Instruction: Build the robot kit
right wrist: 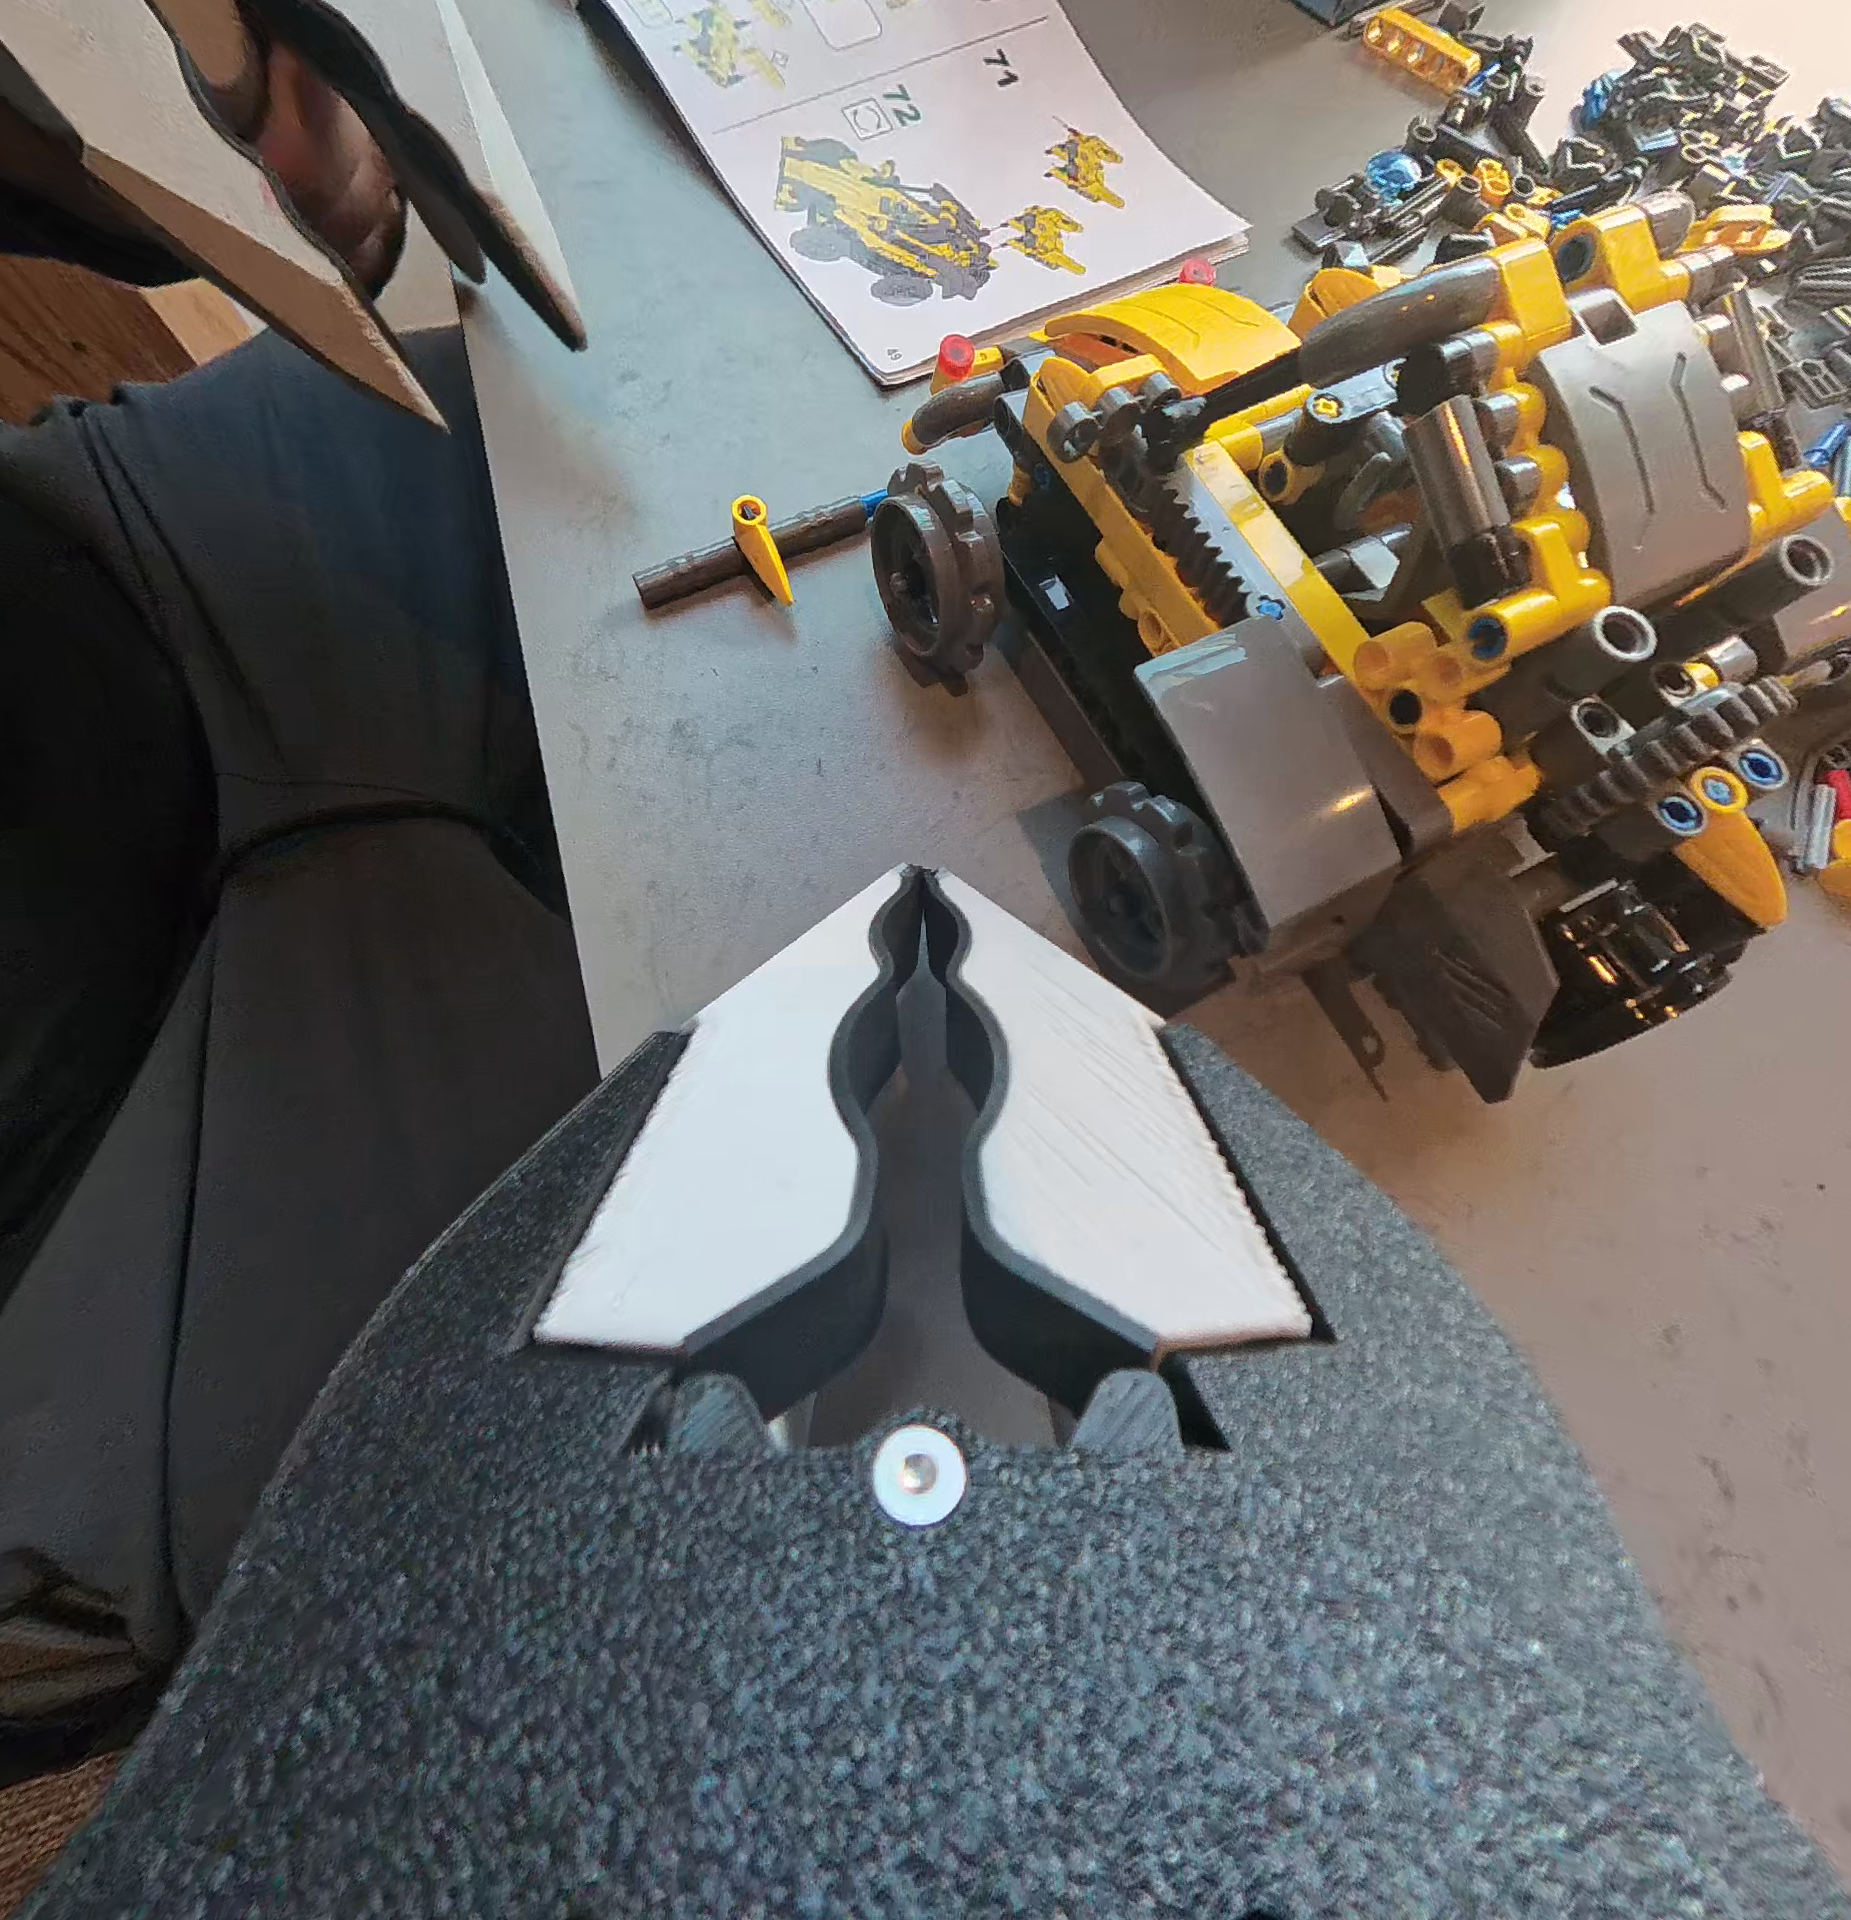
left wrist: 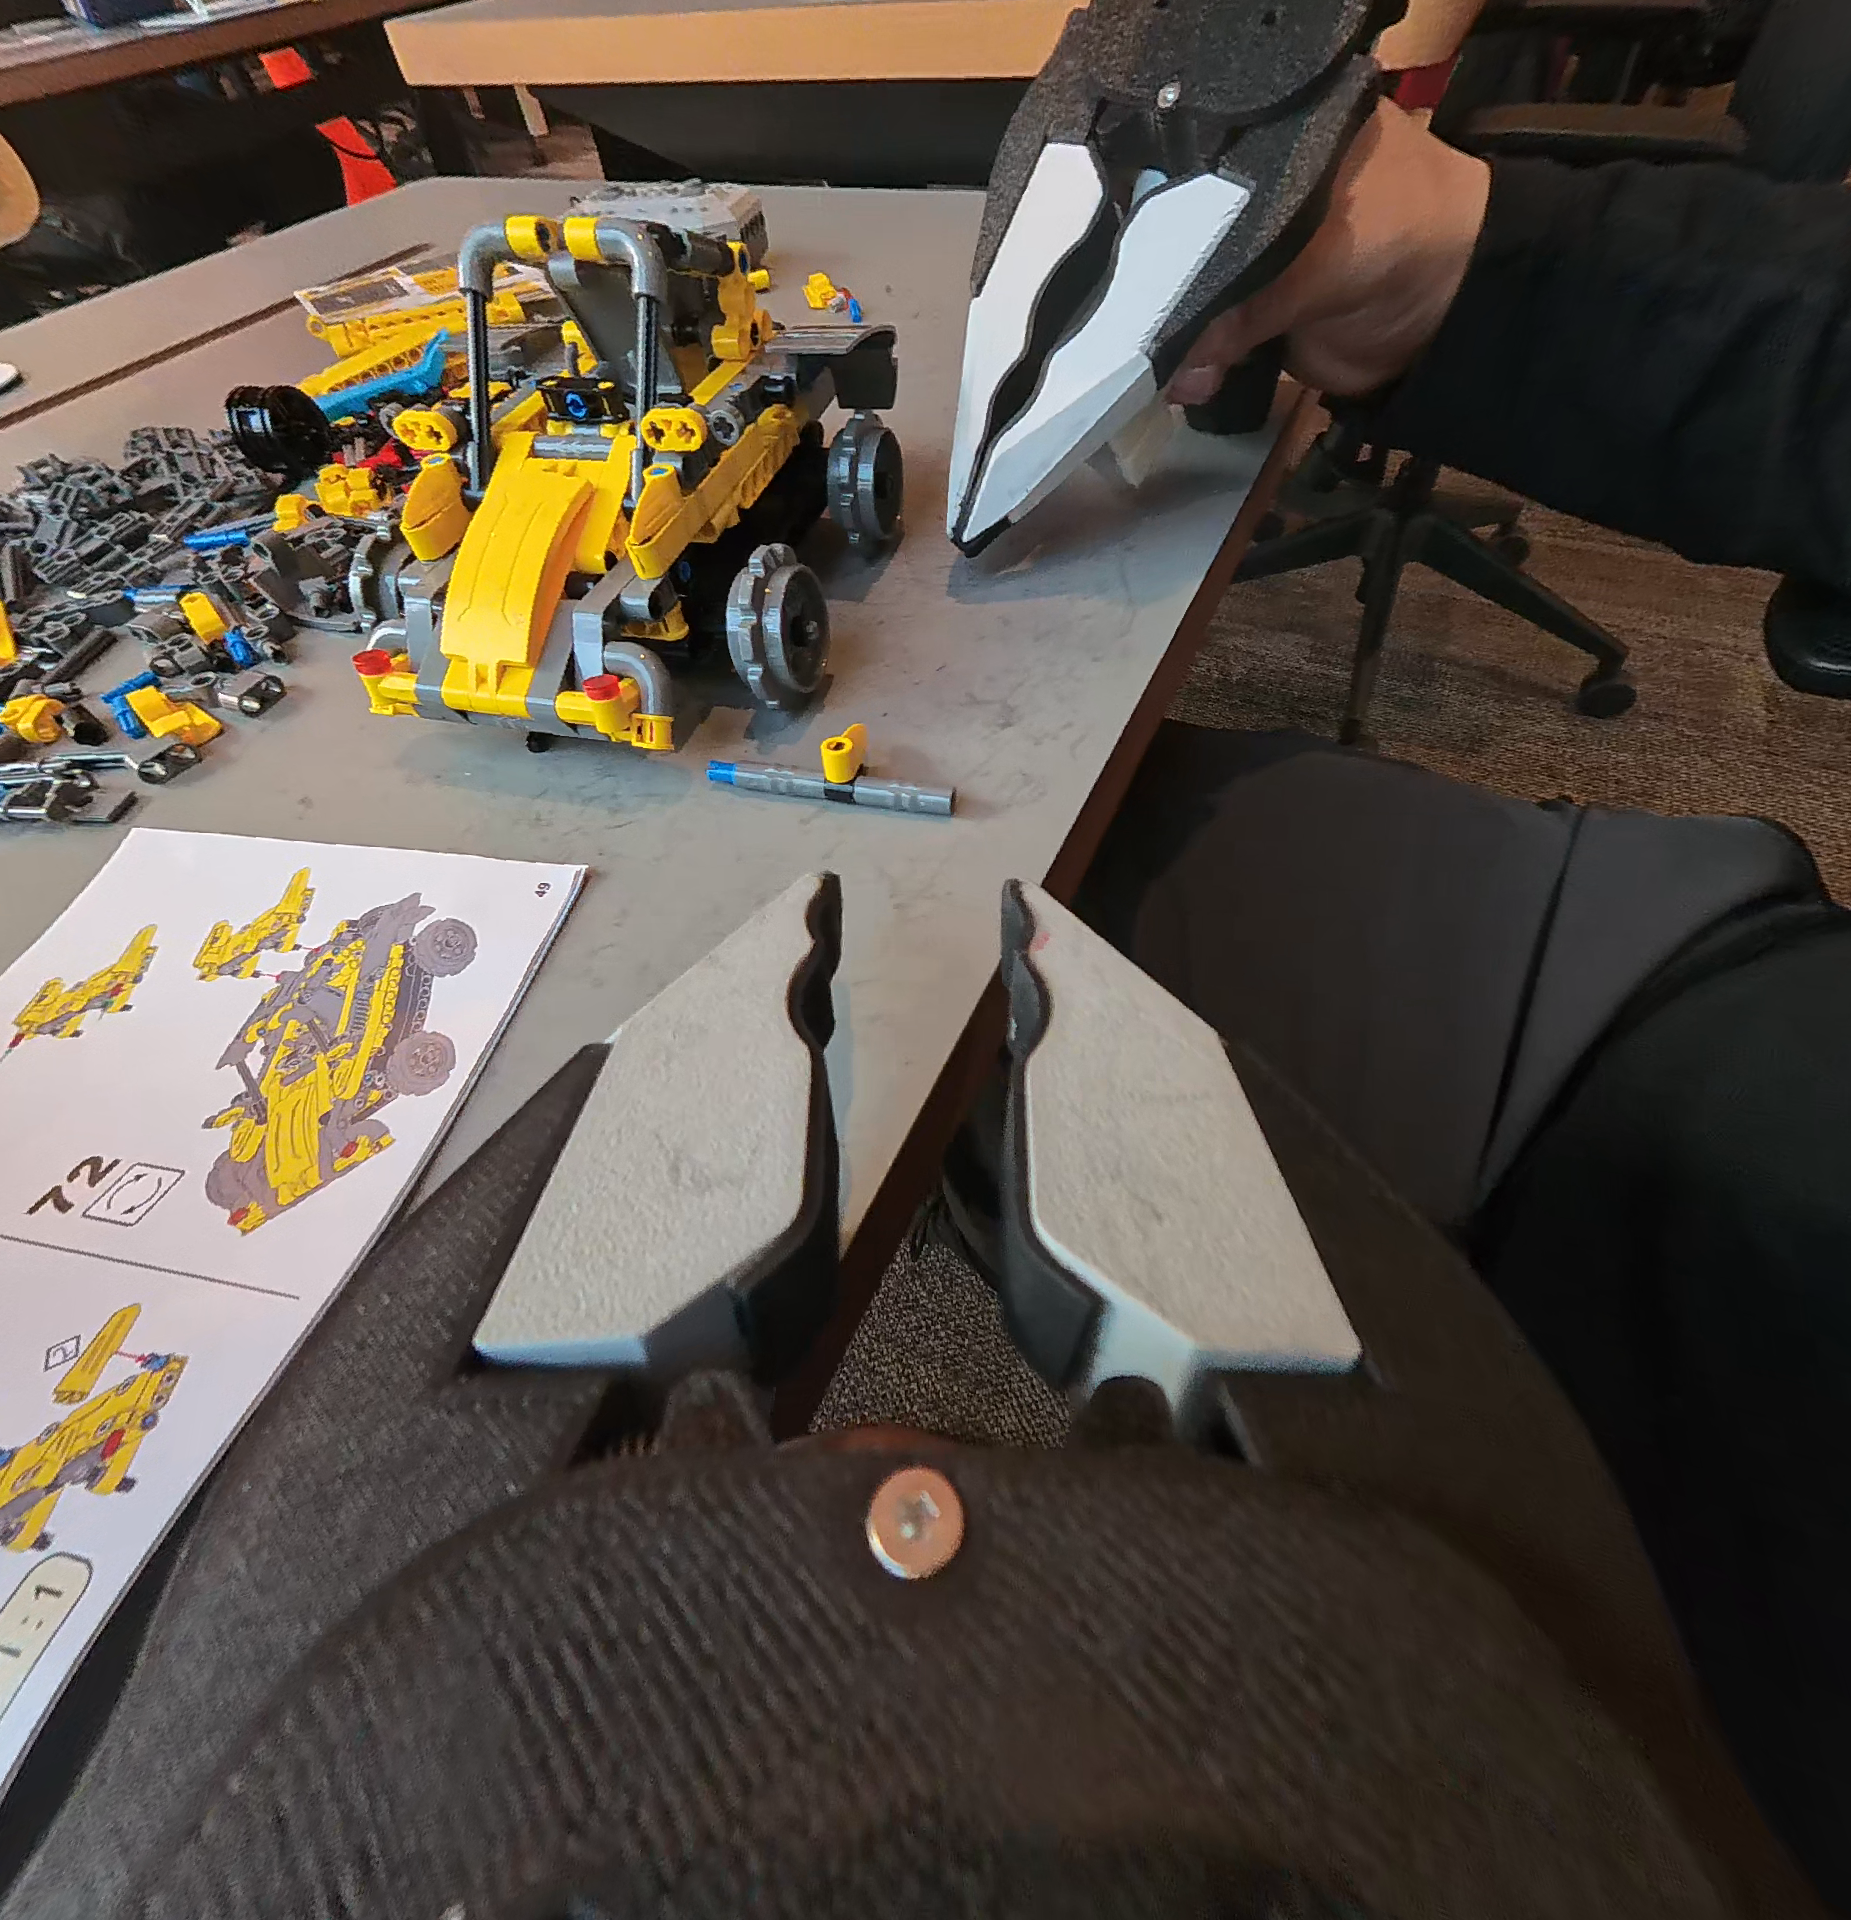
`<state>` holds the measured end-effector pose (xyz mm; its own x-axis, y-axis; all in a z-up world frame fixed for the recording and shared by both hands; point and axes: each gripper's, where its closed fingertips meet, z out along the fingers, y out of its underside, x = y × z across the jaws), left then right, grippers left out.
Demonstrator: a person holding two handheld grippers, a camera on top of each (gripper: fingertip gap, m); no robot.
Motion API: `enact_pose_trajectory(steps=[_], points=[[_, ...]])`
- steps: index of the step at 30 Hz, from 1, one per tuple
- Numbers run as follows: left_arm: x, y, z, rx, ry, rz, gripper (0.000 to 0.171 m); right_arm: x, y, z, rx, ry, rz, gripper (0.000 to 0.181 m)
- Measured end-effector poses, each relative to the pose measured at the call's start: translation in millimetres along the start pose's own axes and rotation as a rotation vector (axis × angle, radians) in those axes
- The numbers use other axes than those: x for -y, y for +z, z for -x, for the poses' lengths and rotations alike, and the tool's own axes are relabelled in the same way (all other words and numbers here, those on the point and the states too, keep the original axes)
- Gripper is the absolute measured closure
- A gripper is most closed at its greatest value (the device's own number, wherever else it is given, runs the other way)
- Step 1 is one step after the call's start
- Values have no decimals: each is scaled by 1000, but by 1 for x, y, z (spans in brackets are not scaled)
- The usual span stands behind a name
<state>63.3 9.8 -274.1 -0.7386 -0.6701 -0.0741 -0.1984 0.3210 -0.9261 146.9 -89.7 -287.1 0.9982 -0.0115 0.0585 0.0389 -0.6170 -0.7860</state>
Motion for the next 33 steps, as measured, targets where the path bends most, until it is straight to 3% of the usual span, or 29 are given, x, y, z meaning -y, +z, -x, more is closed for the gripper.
enact_pose_trajectory(steps=[13, 17, 19, 21, 24, 31, 33], points=[[1, 4, -6, -12, 11, 0, 146, 0, 0, -3, -4, 21, -5, 181], [5, 1, -4, 5, 18, -3, 146, 14, 0, -15, -133, 152, -65, 164], [6, -1, -4, 9, 4, -7, 146, 31, 4, -2, -136, 251, -135, 148], [7, -2, -9, -3, 5, -9, 146, 49, 10, 17, -132, 281, -200, 148], [4, -2, -19, -25, 30, 10, 146, 52, 25, 32, -202, 313, -149, 142], [-11, 2, -38, -71, 67, 75, 146, 51, 55, 53, -221, 349, -81, 146], [-10, 2, -41, -83, 64, 72, 146, 48, 60, 54, -235, 339, -57, 160]])
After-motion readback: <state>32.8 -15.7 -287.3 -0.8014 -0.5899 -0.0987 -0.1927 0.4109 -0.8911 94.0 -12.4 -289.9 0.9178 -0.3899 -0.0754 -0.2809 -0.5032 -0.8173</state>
